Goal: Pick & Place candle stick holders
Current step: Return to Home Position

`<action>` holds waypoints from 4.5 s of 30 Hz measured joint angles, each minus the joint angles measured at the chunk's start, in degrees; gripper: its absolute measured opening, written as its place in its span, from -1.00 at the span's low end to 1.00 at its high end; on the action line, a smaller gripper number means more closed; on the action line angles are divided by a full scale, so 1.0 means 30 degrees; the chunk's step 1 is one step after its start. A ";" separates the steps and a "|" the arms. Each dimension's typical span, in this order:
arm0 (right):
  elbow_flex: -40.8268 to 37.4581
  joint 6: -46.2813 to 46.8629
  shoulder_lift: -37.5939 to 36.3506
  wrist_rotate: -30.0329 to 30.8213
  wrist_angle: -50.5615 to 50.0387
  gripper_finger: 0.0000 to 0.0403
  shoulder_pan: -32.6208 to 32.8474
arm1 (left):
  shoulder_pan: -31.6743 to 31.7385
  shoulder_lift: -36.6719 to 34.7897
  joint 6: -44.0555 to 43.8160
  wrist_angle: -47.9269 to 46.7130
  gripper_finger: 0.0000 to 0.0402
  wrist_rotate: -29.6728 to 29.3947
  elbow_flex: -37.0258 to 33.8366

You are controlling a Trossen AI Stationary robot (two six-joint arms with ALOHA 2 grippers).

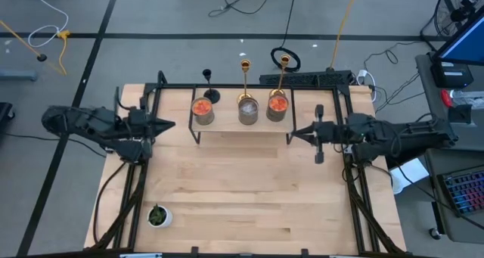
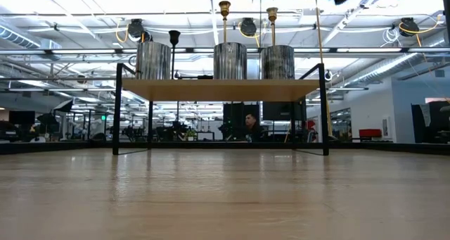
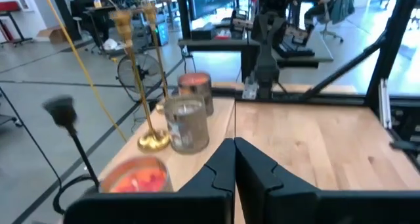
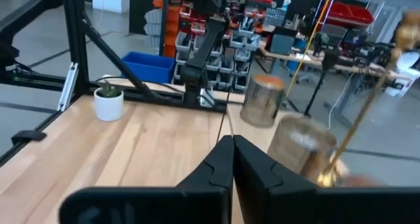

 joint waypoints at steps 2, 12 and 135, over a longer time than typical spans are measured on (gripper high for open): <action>-0.0992 0.0444 -0.1000 0.0004 0.0040 -0.99 0.0000 | -0.0030 -0.0569 -0.0017 0.0531 -0.98 0.0001 -0.1232; -0.5180 0.0487 -0.4961 -0.0047 0.1053 -1.00 0.0000 | -0.0030 -0.4673 0.0393 0.3097 -0.98 -0.0004 -0.5950; -1.3432 -0.0404 -1.3168 0.1024 0.3978 -0.98 -0.0007 | 0.0006 -1.0143 0.3764 1.1942 -0.84 0.5030 -1.6644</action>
